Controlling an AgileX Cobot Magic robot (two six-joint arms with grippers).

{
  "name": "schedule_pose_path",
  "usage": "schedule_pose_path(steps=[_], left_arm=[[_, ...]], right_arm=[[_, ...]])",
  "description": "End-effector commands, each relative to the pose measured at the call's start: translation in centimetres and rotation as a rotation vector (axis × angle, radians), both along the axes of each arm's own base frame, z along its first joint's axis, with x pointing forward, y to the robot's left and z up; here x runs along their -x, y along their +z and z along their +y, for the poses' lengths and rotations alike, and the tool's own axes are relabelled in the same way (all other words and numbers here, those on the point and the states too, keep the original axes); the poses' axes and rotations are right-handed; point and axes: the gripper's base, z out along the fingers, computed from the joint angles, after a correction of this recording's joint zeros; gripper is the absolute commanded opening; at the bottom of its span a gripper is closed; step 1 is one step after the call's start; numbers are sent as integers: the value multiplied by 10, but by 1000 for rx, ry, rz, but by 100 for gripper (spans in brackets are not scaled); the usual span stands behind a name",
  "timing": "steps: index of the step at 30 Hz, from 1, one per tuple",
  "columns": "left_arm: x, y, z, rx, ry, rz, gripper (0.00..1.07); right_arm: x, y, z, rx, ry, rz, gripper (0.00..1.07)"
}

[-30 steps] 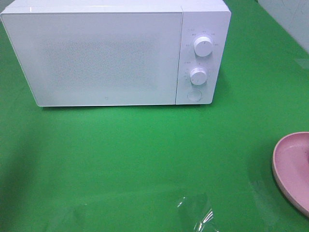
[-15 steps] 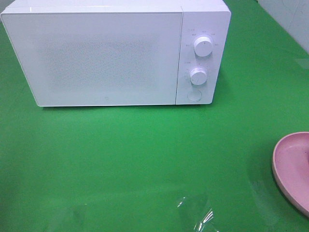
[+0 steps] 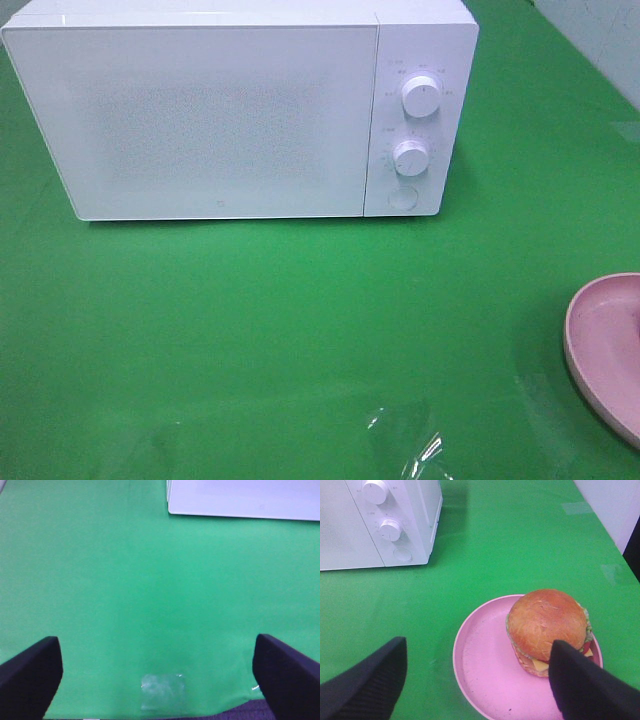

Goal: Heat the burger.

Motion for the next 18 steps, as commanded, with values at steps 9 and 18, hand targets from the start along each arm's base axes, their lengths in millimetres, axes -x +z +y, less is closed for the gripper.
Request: schedule_pose_path(steps=[9, 18], left_arm=[[32, 1, -2, 16, -5, -218, 95], [34, 1, -1, 14, -5, -228, 95]], right_arm=[[4, 0, 0, 2, -5, -33, 75], [3, 1, 0, 1, -5, -30, 75]])
